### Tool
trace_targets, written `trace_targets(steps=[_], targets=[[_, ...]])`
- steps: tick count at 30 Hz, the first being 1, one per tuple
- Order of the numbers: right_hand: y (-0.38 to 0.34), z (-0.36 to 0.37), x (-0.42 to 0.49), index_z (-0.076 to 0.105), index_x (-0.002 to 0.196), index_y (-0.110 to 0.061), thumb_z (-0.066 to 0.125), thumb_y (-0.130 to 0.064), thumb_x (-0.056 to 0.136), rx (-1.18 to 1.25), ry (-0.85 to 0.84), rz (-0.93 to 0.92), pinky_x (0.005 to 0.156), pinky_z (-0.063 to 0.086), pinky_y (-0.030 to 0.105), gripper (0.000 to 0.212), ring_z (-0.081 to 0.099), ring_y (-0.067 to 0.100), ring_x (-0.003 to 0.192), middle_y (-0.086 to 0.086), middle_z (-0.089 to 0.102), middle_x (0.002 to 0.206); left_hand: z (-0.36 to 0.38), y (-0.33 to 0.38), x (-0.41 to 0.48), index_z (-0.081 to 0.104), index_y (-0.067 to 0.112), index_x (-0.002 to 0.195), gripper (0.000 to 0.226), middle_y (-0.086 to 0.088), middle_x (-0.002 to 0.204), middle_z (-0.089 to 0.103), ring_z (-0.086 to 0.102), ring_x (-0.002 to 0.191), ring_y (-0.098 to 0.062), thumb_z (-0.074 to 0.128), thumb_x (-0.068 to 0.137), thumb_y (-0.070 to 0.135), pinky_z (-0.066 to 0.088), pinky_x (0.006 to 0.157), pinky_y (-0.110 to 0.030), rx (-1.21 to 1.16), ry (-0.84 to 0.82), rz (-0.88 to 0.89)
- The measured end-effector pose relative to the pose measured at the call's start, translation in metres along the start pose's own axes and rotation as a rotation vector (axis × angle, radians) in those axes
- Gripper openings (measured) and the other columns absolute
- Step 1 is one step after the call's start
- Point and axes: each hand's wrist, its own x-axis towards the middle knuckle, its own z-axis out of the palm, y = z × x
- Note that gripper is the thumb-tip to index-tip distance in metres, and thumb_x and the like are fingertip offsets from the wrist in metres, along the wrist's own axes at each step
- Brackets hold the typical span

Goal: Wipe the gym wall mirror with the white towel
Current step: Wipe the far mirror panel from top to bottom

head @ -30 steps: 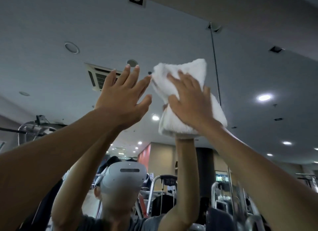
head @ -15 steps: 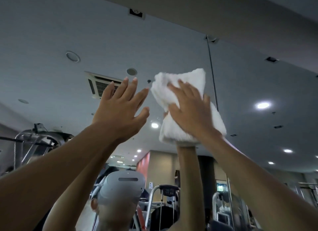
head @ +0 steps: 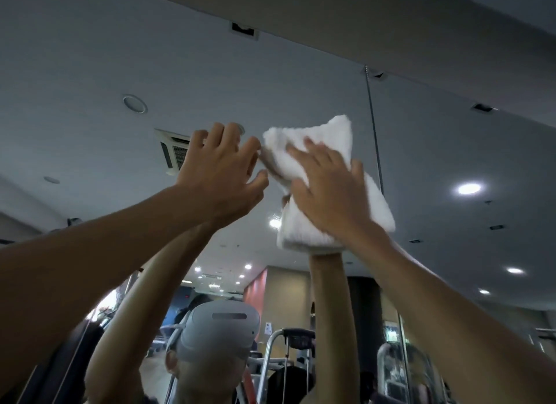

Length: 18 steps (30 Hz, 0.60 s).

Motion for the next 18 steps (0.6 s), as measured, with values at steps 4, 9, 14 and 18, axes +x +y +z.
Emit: trace_targets(steps=[4, 9, 14, 18], targets=[[0.029, -0.008, -0.007, 0.04, 0.149, -0.04, 0.022, -0.048, 0.084, 0.099, -0.055, -0.058, 0.107, 0.024, 0.045, 0.068, 0.028, 0.015, 0.145, -0.011, 0.032, 0.16, 0.006, -0.001, -0.002, 0.052, 0.015, 0.133, 0.071, -0.018, 0.137, 0.047, 0.043, 0.126, -0.035, 0.021, 0.086, 0.059, 0.032, 0.104, -0.049, -0.098, -0.018, -0.038], [0.03, 0.003, 0.048, 0.044, 0.147, -0.029, 0.04, -0.032, 0.096, 0.028, 0.061, 0.349, 0.108, 0.026, 0.048, 0.051, 0.037, 0.025, 0.137, -0.002, 0.043, 0.152, 0.009, -0.006, -0.001, 0.004, 0.034, 0.16, 0.09, -0.009, 0.168, -0.01, -0.014, 0.154, -0.023, -0.007, 0.079, 0.071, -0.01, 0.121, -0.048, -0.101, -0.209, -0.022], [-0.024, 0.008, 0.039, 0.034, 0.151, -0.025, 0.034, -0.042, 0.099, -0.053, 0.043, 0.17, 0.109, 0.026, 0.053, 0.055, 0.033, 0.025, 0.141, 0.003, 0.037, 0.155, 0.008, -0.008, 0.0, 0.007, 0.033, 0.159, 0.09, -0.01, 0.168, -0.002, -0.006, 0.155, -0.024, -0.009, 0.08, 0.072, -0.003, 0.124, -0.052, -0.074, -0.221, -0.016], [0.001, -0.006, 0.005, 0.041, 0.149, -0.032, 0.019, -0.054, 0.084, 0.092, -0.028, -0.124, 0.106, 0.027, 0.048, 0.071, 0.03, 0.018, 0.145, -0.005, 0.035, 0.159, 0.007, -0.006, -0.002, 0.01, 0.033, 0.159, 0.089, -0.009, 0.169, 0.0, -0.005, 0.155, -0.024, -0.011, 0.08, 0.067, -0.002, 0.124, -0.052, -0.084, -0.209, -0.013]])
